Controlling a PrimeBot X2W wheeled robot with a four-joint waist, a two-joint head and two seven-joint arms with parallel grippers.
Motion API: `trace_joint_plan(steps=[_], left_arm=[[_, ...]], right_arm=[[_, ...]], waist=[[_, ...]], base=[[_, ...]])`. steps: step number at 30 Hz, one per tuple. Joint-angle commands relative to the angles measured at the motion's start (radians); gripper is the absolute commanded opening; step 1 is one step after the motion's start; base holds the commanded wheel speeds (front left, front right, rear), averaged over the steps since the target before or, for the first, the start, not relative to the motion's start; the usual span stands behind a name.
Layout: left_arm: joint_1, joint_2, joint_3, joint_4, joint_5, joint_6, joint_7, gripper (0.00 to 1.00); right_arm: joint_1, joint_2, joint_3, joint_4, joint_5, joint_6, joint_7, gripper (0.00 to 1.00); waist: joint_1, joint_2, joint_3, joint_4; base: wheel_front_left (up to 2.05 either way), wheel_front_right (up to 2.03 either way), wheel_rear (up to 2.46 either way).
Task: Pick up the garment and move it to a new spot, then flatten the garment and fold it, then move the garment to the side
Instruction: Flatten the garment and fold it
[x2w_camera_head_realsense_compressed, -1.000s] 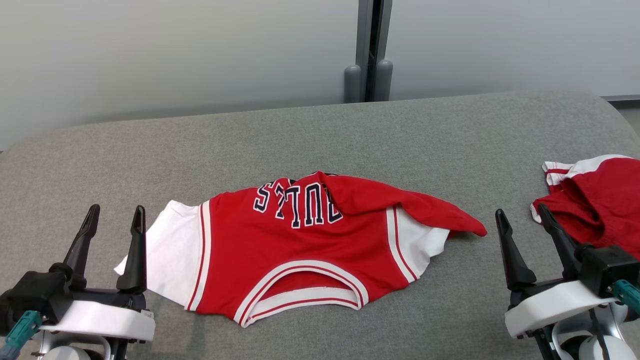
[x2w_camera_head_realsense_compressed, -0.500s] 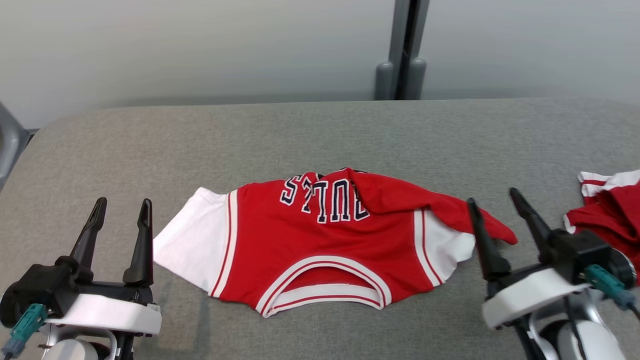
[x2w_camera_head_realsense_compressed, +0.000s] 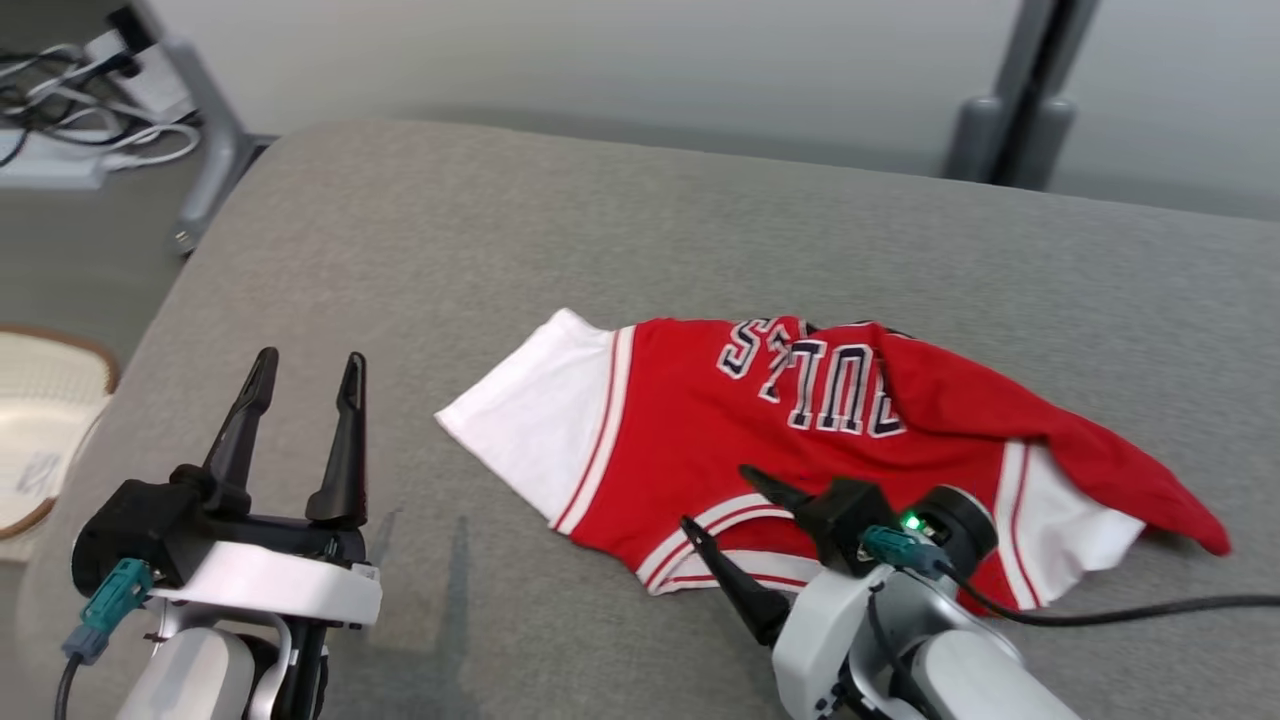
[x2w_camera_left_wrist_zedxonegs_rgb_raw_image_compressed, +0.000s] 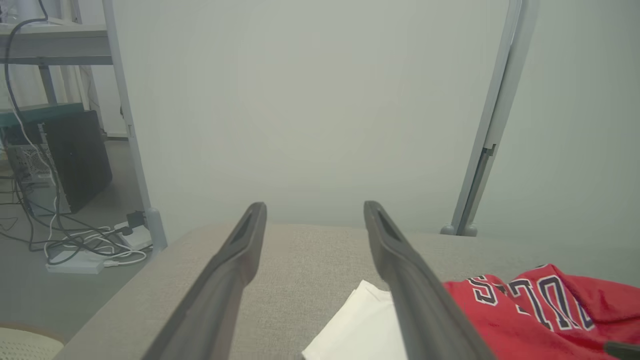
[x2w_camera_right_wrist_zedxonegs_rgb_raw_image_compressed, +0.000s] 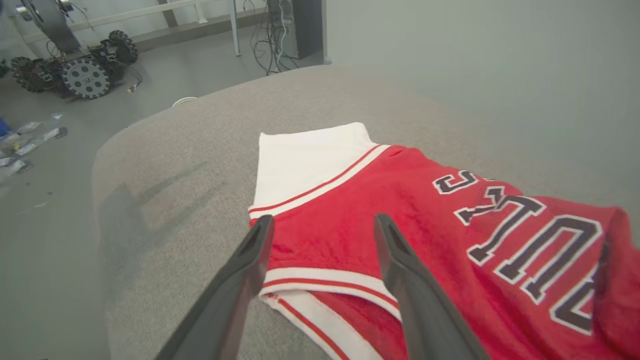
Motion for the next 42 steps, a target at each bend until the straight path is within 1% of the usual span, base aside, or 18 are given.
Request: trace_joint_plan(steps=[1,5,9,12,17,18,19,20,22,23,28,33,39,40,42], left_arm=[[-0.019,-0.005,-0.001,0.009,0.009,-0.009,-0.004,1.00],[-0.036,-0.033,0.003,0.025,0.019,-0.027,-0.005,1.00],[-0.045,-0.065,0.007,0.037,0.034,-0.053,-0.005,1.00],[-0.054,-0.087,0.014,0.047,0.050,-0.072,-0.005,1.00],[-0.061,-0.114,0.026,0.072,0.074,-0.099,-0.005,1.00],[-0.059,-0.118,0.029,0.076,0.078,-0.104,-0.005,1.00],[-0.060,-0.121,0.033,0.080,0.083,-0.108,-0.005,1.00],[-0.062,-0.125,0.037,0.083,0.088,-0.113,-0.005,1.00],[-0.066,-0.134,0.047,0.089,0.096,-0.121,-0.005,1.00],[-0.069,-0.142,0.058,0.091,0.104,-0.125,-0.005,1.00],[-0.064,-0.152,0.087,0.091,0.124,-0.135,-0.005,1.00],[-0.046,-0.155,0.108,0.088,0.143,-0.140,-0.005,1.00],[-0.035,-0.146,0.130,0.077,0.158,-0.144,-0.005,1.00],[-0.035,-0.146,0.130,0.077,0.158,-0.144,-0.005,1.00],[-0.037,-0.143,0.132,0.075,0.160,-0.145,-0.005,1.00]], right_arm=[[-0.022,-0.012,0.023,0.030,0.013,0.000,0.005,1.00],[-0.074,0.000,0.098,0.131,0.044,0.000,0.005,1.00],[-0.132,0.002,0.153,0.256,0.059,0.000,0.020,1.00],[-0.173,0.012,0.186,0.334,0.068,0.000,0.036,1.00],[-0.219,0.024,0.239,0.453,0.082,0.000,0.075,1.00],[-0.226,0.026,0.239,0.465,0.088,0.000,0.065,0.49],[-0.233,0.029,0.240,0.481,0.090,0.000,0.062,0.15],[-0.240,0.032,0.242,0.493,0.093,0.000,0.064,0.00],[-0.257,0.038,0.235,0.503,0.096,0.000,0.034,0.00],[-0.274,0.043,0.221,0.495,0.098,0.000,0.002,0.00],[-0.305,0.048,0.189,0.411,0.107,0.000,-0.061,0.00],[-0.311,0.048,0.134,0.256,0.107,0.000,-0.089,0.00],[-0.262,0.048,-0.010,0.018,0.114,0.000,-0.101,0.00],[-0.262,0.048,-0.010,0.018,0.114,0.000,-0.101,0.00],[-0.231,0.049,-0.072,-0.065,0.132,0.000,-0.090,0.00]], waist=[[0.0000,-0.0001,0.026,0.069],[0.0000,-0.0001,0.043,0.124],[0.0000,-0.0001,0.061,0.165],[0.0000,-0.0001,0.068,0.184],[0.0000,-0.0001,0.073,0.192],[0.0000,-0.0001,0.073,0.192],[0.0000,-0.0001,0.073,0.192],[0.0000,-0.0001,0.073,0.191],[0.0000,-0.0001,0.073,0.188],[0.0000,-0.0001,0.073,0.183],[0.0000,-0.0001,0.068,0.151],[0.0000,-0.0001,0.053,0.095],[0.0000,-0.0001,0.043,0.005],[0.0000,-0.0001,0.043,0.005],[0.0000,-0.0001,0.044,-0.026]], base=[[0.00,0.00,0.00],[0.00,0.00,0.00],[0.00,0.00,0.00],[0.00,0.00,0.00],[0.00,0.00,0.00],[0.00,0.00,0.00],[0.00,0.00,0.00],[0.00,0.00,0.00],[0.00,0.00,0.00],[0.00,0.00,0.00],[0.00,0.00,0.00],[0.00,0.00,0.00],[0.00,0.00,0.00],[0.00,0.00,0.00],[0.00,0.00,0.00]])
